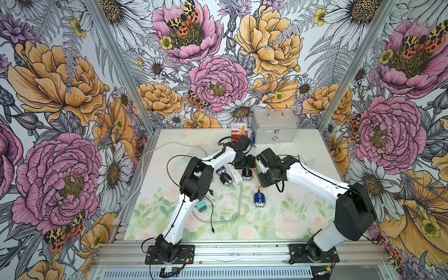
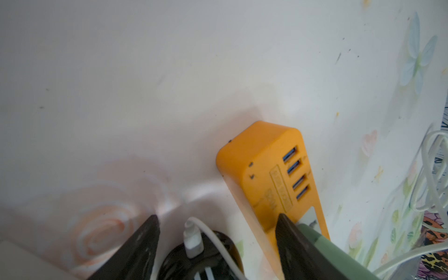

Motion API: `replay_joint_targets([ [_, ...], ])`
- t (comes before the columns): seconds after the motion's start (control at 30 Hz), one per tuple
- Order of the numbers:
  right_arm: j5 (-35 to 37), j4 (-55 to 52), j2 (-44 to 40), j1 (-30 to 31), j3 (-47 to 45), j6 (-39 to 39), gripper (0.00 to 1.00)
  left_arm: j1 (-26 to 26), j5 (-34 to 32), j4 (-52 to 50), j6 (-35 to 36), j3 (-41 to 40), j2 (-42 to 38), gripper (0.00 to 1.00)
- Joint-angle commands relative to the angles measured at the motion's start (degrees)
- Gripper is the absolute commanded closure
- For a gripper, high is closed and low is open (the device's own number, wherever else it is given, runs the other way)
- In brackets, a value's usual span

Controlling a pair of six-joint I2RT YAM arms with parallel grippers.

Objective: Unplug the electric shaver
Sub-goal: Remove the plug from the socket, then place the plug at the center of the board.

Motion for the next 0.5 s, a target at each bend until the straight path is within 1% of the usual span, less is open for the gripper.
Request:
replay_joint_targets([
  [0.0, -1.42, 3.01, -0.36, 0.73, -0.58, 0.59, 0.97, 0.12, -3.69, -3.88, -0.46, -0.03, -2.41, 0.22],
  [0.4, -2.38, 3.01, 4.04, 6.35, 1.61, -0.80, 0.95, 1.57, -9.99, -3.71, -0.13, -5.99, -10.46, 0.12],
  [0.47, -1.78, 3.09, 5.05, 7.42, 1.71, -0.71, 0.95, 1.80, -10.54, -3.69, -0.16, -7.02, -11.25, 0.11],
])
